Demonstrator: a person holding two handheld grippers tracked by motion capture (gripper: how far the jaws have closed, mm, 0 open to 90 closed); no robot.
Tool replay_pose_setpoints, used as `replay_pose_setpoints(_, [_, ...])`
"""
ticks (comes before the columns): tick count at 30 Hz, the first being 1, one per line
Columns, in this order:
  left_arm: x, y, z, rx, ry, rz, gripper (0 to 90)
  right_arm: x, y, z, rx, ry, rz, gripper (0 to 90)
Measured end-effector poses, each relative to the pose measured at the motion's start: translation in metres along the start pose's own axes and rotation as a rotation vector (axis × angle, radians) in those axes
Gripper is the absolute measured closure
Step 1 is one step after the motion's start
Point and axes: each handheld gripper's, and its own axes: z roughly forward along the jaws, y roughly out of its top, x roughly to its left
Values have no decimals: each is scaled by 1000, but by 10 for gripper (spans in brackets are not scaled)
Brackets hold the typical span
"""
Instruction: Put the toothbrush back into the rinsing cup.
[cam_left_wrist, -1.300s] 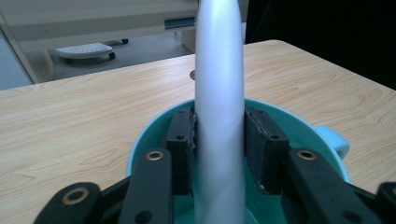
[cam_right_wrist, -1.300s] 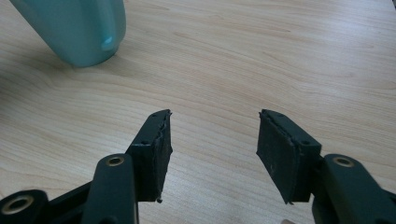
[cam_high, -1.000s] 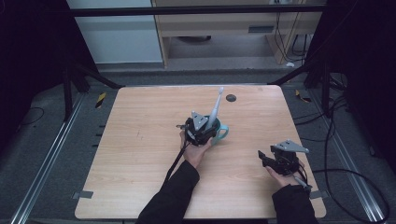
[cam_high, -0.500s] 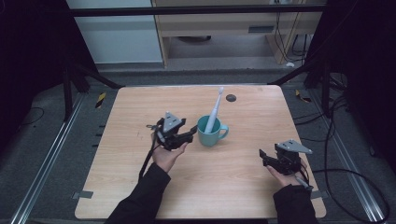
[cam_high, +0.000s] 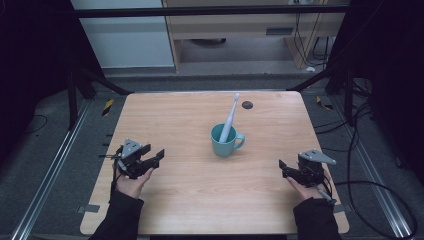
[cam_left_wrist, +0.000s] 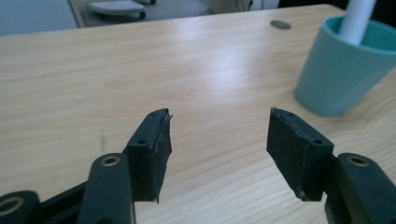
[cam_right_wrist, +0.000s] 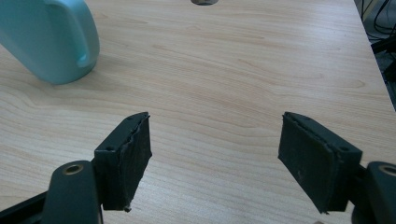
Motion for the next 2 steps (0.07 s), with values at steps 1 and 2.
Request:
replay_pose_setpoints(1, [3,-3,-2,8,5,-7,393,0,0,0,-3,0,1,248])
replay_pose_setpoints(2, [6,-6,-3,12,4,-14,392,0,0,0,-6,0,3,249])
